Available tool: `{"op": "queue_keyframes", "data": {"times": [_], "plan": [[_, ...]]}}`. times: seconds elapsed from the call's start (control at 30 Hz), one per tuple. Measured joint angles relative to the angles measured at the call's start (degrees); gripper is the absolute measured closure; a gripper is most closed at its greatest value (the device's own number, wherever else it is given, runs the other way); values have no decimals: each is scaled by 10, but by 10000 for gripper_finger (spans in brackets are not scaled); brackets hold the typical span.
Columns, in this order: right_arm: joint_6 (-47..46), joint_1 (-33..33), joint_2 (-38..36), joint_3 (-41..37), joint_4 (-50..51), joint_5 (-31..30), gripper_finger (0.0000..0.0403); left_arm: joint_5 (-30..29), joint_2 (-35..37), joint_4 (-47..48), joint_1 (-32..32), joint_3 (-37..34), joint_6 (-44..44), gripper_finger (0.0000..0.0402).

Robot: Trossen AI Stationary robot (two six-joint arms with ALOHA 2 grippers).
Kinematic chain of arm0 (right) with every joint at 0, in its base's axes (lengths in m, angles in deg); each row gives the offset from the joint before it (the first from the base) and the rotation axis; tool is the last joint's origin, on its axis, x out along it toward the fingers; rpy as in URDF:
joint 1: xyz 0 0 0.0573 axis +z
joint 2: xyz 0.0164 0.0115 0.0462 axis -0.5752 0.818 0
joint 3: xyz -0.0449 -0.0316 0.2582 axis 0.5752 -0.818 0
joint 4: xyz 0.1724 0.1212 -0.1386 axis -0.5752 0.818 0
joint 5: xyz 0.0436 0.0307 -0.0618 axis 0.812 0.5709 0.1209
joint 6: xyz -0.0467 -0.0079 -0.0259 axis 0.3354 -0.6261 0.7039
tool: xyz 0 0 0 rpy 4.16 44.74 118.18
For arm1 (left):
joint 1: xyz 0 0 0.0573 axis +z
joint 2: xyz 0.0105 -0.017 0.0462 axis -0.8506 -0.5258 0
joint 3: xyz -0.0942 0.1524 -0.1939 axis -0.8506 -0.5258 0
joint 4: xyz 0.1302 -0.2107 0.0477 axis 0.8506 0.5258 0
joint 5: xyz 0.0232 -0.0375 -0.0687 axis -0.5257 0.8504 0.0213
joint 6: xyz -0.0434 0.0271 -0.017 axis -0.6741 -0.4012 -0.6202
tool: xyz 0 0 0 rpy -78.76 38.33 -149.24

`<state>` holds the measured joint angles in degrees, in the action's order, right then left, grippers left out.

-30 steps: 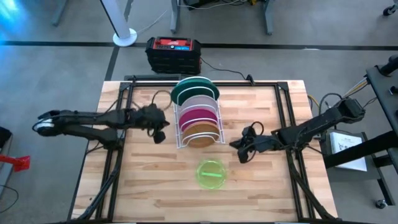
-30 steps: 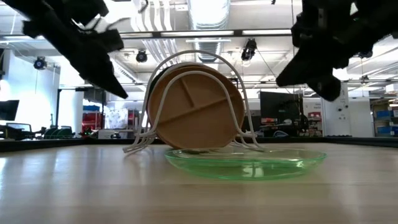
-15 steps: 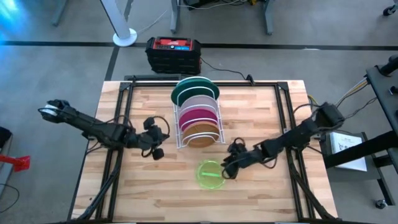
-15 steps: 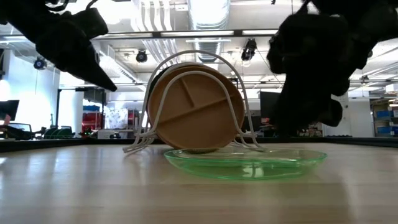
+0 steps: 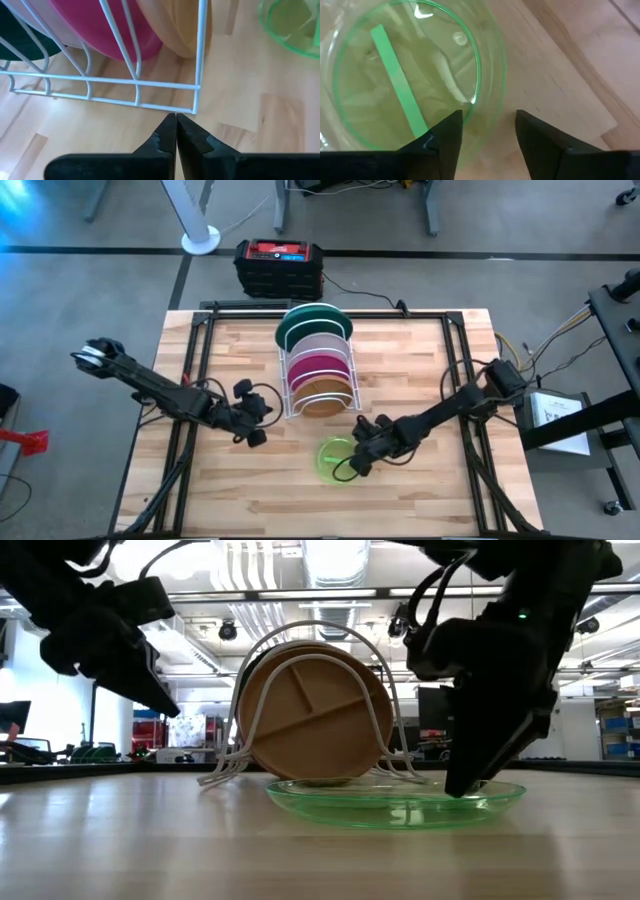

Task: Sort dishes
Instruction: Put the light green plate in the dish rack

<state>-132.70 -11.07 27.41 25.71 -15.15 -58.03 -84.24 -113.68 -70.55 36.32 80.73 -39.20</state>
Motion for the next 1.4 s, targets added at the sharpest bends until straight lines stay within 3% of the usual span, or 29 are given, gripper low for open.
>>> {"op": "queue_keyframes", "data": {"times": [0.27,0.43,0.57,0.7,0.9,1.07,1.23,1.4], "plan": [[-9,-1,4,5,2,3,391,-16,-21,0,0,0,1,401],[4,1,-31,2,23,4,400,-29,-23,2,0,0,2,401],[36,8,-104,3,43,-57,402,-30,-18,2,0,1,4,401],[97,13,-192,3,43,-155,402,-49,-15,0,-1,6,17,401],[235,15,-298,3,13,-356,402,-90,-12,0,-1,6,40,401],[472,9,-334,3,-134,-496,403,-110,-12,-1,-1,7,47,401],[693,-26,-305,3,-284,-512,403,-110,-12,-2,-1,7,50,401],[744,-63,-254,3,-301,-504,403,-110,-12,-2,-1,7,50,401]]}}
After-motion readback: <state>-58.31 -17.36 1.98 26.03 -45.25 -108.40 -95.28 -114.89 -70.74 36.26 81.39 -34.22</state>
